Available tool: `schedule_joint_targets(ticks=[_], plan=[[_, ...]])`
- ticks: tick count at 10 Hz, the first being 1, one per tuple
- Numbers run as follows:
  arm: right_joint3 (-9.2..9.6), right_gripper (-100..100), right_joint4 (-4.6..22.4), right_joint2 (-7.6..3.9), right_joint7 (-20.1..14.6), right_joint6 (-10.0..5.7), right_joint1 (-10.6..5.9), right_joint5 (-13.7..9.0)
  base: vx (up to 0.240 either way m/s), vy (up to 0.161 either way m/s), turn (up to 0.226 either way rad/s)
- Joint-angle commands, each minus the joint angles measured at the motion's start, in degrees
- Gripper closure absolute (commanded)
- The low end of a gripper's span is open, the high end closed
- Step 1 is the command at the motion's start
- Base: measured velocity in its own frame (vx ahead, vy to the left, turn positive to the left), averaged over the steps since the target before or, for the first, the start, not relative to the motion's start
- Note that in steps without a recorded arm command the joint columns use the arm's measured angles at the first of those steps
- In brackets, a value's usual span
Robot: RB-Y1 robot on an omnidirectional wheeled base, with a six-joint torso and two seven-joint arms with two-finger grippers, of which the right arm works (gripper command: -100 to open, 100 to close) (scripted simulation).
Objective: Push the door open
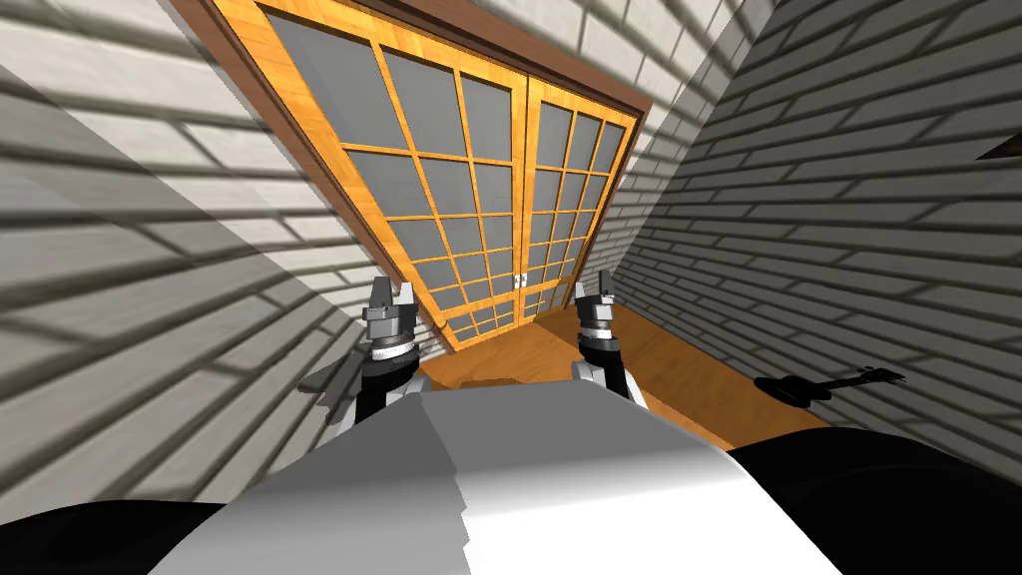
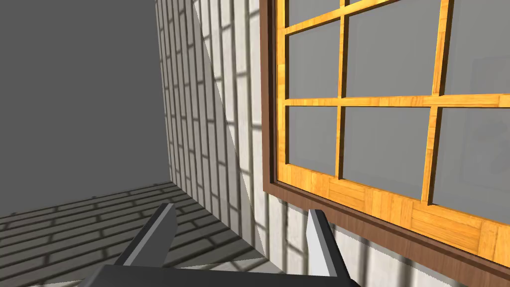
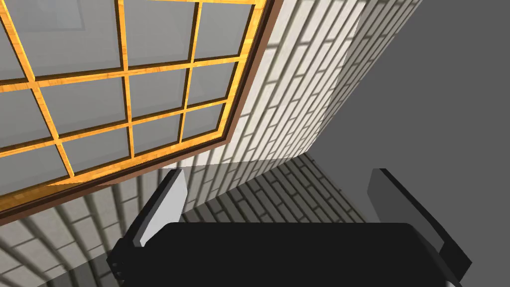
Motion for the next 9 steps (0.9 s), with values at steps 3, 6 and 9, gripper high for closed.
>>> schedule_joint_targets(ticks=[3, 6, 9], plan=[[-0.07, -100, 0.3, -0.42, 0.4, -0.12, 0.05, 0.0, 0.189, -0.124, -0.014], [-0.13, -100, 0.6, -0.8, 0.8, -0.23, 0.1, -0.1, 0.23, -0.138, -0.012], [-0.2, -100, 0.9, -1.19, 1.2, -0.33, 0.15, -0.1, 0.22, -0.121, -0.014]])
